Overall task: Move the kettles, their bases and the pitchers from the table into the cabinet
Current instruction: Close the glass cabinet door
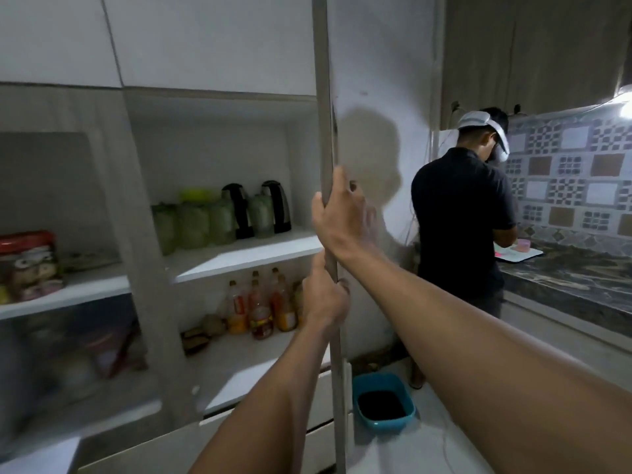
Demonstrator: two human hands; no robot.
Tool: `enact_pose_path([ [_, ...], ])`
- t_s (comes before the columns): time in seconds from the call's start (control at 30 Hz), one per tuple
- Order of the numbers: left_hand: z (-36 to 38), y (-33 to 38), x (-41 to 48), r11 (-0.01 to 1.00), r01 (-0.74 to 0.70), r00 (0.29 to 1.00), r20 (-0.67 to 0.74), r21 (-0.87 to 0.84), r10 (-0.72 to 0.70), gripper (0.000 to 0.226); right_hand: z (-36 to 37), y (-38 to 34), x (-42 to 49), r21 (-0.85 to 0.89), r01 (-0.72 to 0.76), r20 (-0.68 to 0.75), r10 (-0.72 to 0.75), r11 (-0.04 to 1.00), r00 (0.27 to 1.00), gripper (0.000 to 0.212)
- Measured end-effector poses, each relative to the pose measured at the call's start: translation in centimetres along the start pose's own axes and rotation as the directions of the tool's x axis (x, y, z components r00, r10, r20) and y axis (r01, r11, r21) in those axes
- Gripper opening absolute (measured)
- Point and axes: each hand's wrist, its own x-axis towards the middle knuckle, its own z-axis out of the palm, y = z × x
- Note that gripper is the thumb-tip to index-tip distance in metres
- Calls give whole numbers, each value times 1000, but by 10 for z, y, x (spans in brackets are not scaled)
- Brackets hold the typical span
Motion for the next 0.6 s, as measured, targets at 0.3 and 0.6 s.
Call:
enact_pose_path([
  [0.3, -128, -74, 54, 989, 126, 982, -151, 71, -114, 31, 127, -88, 15, 105, 87, 181, -105, 991, 978, 53],
  [0.6, -205, -148, 140, 963, 214, 921, -362, 162, -143, 20, 258, -123, 58, 187, 250, 308, -299, 950, 903, 58],
])
